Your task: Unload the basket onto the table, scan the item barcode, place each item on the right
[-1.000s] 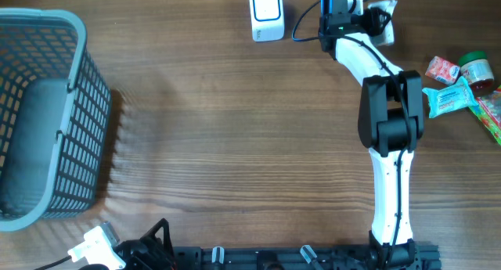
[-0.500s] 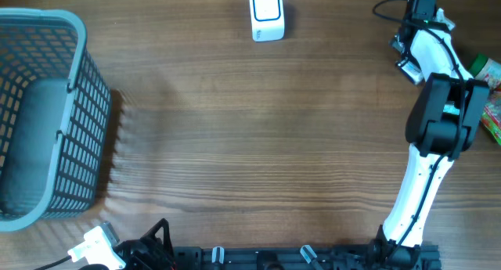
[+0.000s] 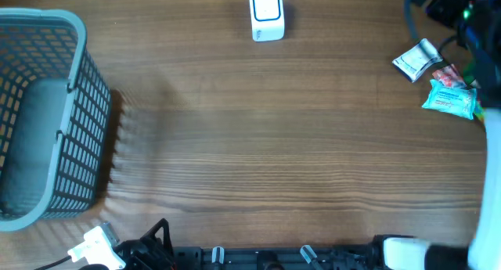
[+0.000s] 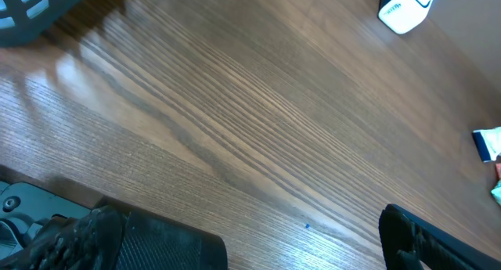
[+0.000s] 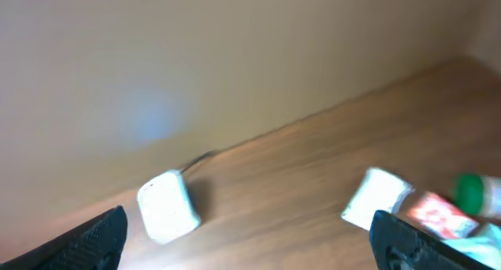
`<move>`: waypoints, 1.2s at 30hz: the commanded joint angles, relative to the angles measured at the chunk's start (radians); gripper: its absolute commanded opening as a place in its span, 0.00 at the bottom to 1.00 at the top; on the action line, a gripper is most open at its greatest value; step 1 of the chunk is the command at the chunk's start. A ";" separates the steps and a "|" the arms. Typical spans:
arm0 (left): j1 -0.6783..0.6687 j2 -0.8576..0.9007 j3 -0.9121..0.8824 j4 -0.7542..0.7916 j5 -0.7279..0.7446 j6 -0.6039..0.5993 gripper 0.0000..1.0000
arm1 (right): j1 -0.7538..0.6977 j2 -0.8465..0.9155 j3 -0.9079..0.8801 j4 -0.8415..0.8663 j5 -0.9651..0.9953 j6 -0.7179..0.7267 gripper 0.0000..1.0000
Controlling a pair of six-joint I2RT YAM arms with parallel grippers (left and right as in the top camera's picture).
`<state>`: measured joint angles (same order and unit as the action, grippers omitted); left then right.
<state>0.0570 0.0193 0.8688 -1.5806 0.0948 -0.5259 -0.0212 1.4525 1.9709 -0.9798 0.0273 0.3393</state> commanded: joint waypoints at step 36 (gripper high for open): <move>-0.005 -0.003 -0.004 -0.010 0.008 -0.006 1.00 | -0.006 -1.369 -1.346 0.603 -0.315 -0.348 1.00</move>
<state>0.0570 0.0193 0.8688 -1.5806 0.0952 -0.5259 -0.0231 0.1509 0.7799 -0.4915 -0.2398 -0.0017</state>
